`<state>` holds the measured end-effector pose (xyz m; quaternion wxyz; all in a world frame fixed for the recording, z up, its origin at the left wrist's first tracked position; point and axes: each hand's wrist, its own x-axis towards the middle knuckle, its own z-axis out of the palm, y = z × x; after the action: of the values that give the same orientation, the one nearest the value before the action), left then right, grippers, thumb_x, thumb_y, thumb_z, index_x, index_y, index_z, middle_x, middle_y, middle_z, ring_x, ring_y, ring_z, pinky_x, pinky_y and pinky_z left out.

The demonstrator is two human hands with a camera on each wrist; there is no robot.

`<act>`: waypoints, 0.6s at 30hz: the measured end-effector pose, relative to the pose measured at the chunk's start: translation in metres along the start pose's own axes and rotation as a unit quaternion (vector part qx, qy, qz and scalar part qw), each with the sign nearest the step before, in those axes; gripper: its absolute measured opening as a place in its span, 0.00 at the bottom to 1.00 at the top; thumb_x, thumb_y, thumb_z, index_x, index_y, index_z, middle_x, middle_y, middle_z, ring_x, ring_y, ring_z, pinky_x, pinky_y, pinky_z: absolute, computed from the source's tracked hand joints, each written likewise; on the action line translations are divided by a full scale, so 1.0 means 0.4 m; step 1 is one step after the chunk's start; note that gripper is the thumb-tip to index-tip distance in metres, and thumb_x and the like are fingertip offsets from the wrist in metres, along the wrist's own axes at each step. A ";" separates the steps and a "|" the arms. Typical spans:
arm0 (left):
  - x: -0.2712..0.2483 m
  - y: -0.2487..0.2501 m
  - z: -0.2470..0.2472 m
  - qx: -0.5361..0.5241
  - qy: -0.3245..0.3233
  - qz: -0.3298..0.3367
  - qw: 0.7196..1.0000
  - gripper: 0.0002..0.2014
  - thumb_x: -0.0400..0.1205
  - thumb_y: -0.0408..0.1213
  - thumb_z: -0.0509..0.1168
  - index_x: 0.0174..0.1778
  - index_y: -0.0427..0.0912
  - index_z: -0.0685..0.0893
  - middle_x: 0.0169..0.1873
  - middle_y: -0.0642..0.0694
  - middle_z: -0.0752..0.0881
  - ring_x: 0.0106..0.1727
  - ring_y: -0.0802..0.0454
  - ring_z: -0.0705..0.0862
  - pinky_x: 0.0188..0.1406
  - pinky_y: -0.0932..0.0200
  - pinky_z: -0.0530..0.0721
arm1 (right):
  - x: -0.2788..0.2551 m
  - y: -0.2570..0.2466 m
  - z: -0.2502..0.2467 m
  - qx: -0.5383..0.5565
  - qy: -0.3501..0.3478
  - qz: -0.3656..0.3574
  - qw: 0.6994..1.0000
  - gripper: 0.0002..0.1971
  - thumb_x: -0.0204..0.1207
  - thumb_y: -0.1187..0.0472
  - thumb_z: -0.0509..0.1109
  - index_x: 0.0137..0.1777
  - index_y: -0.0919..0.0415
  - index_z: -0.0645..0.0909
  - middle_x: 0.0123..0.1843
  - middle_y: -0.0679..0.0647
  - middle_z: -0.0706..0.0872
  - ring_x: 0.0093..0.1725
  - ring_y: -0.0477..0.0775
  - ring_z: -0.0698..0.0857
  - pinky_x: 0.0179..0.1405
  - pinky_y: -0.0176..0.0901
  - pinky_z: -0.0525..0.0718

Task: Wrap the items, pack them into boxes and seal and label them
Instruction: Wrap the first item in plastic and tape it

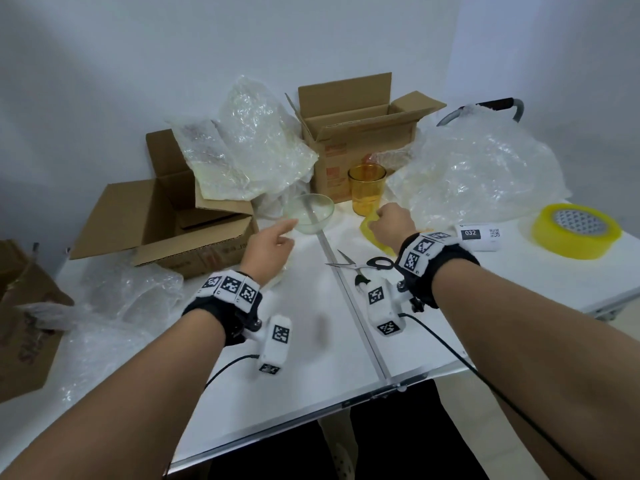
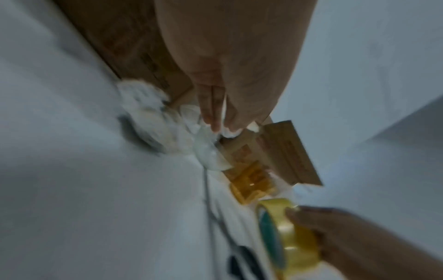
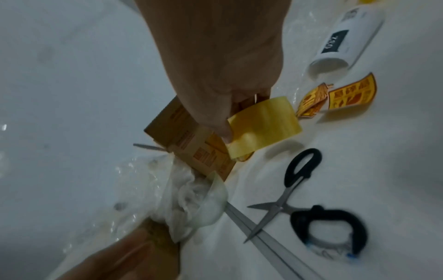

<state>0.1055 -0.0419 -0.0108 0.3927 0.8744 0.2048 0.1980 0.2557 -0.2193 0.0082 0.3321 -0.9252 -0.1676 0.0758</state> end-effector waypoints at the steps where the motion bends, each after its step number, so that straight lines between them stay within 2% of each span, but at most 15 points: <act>1: -0.002 -0.026 -0.006 0.042 -0.007 -0.022 0.999 0.22 0.85 0.32 0.63 0.76 0.48 0.78 0.66 0.44 0.84 0.59 0.53 0.83 0.61 0.62 0.77 | 0.005 0.000 0.007 -0.038 -0.005 -0.006 0.999 0.08 0.79 0.64 0.62 0.38 0.62 0.75 0.47 0.63 0.79 0.49 0.66 0.81 0.45 0.49 0.77; 2: -0.003 -0.050 -0.008 0.077 -0.017 -0.039 0.996 0.22 0.85 0.34 0.64 0.77 0.47 0.77 0.66 0.41 0.83 0.62 0.50 0.81 0.63 0.62 0.75 | 0.005 -0.004 0.014 -0.071 -0.009 -0.015 0.997 0.07 0.79 0.64 0.61 0.41 0.63 0.77 0.48 0.63 0.81 0.51 0.66 0.82 0.48 0.50 0.77; 3: -0.003 -0.073 -0.005 0.109 -0.032 -0.053 0.992 0.24 0.84 0.37 0.66 0.78 0.46 0.75 0.70 0.40 0.80 0.67 0.46 0.79 0.68 0.59 0.73 | 0.006 -0.008 0.024 -0.102 -0.012 -0.026 0.994 0.08 0.79 0.64 0.60 0.48 0.63 0.81 0.52 0.63 0.83 0.55 0.67 0.83 0.53 0.51 0.76; 5: 0.001 -0.101 0.004 0.196 -0.073 -0.079 0.975 0.31 0.83 0.46 0.68 0.82 0.46 0.68 0.81 0.43 0.67 0.80 0.43 0.67 0.80 0.49 0.63 | 0.009 -0.014 0.047 -0.153 -0.024 -0.037 0.987 0.15 0.79 0.66 0.58 0.60 0.59 0.82 0.59 0.60 0.84 0.61 0.65 0.81 0.62 0.51 0.69; 7: 0.003 -0.105 0.008 0.243 -0.103 -0.113 0.958 0.37 0.81 0.53 0.68 0.84 0.47 0.61 0.86 0.49 0.54 0.85 0.44 0.58 0.83 0.44 0.56 | 0.008 -0.020 0.065 -0.199 -0.029 -0.039 0.979 0.16 0.79 0.67 0.58 0.61 0.58 0.82 0.62 0.60 0.82 0.65 0.64 0.76 0.66 0.53 0.66; 9: 0.006 -0.105 0.009 0.226 -0.116 -0.124 0.959 0.40 0.80 0.53 0.69 0.85 0.46 0.58 0.87 0.51 0.49 0.85 0.46 0.58 0.83 0.44 0.57 | 0.013 -0.013 0.078 -0.237 -0.023 -0.047 0.970 0.15 0.79 0.66 0.59 0.63 0.59 0.80 0.67 0.61 0.76 0.68 0.65 0.71 0.67 0.54 0.68; 11: 0.007 -0.103 0.012 0.211 -0.117 -0.115 0.964 0.41 0.79 0.51 0.71 0.85 0.45 0.58 0.87 0.51 0.48 0.85 0.47 0.59 0.83 0.47 0.58 | 0.021 -0.004 0.080 -0.226 -0.035 -0.051 0.972 0.16 0.79 0.68 0.60 0.65 0.61 0.79 0.71 0.63 0.71 0.67 0.66 0.73 0.66 0.54 0.75; 14: 0.009 -0.096 0.017 0.216 -0.119 -0.121 0.962 0.42 0.79 0.50 0.72 0.85 0.48 0.58 0.87 0.50 0.47 0.85 0.43 0.57 0.83 0.46 0.57 | 0.031 0.005 0.066 -0.190 -0.082 -0.073 0.976 0.17 0.77 0.73 0.61 0.64 0.65 0.81 0.68 0.64 0.78 0.65 0.65 0.80 0.61 0.50 0.81; 16: 0.010 -0.091 0.021 0.235 -0.132 -0.125 0.955 0.43 0.79 0.51 0.72 0.86 0.48 0.56 0.87 0.50 0.46 0.85 0.43 0.55 0.84 0.46 0.54 | 0.038 0.007 0.060 -0.194 -0.090 -0.068 0.975 0.16 0.77 0.68 0.67 0.64 0.65 0.81 0.66 0.62 0.81 0.65 0.62 0.80 0.60 0.47 0.81; 18: 0.011 -0.092 0.025 0.248 -0.144 -0.130 0.949 0.45 0.78 0.50 0.72 0.86 0.48 0.53 0.87 0.48 0.45 0.86 0.43 0.53 0.83 0.46 0.51 | 0.039 0.006 0.058 -0.212 -0.111 -0.049 0.970 0.14 0.75 0.62 0.72 0.59 0.67 0.82 0.61 0.61 0.83 0.58 0.58 0.82 0.48 0.41 0.82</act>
<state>0.1067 -0.0233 -0.0444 0.2110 0.9294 0.3002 -0.0399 0.2648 -0.2017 -0.0116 0.1113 -0.9509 -0.2605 0.1250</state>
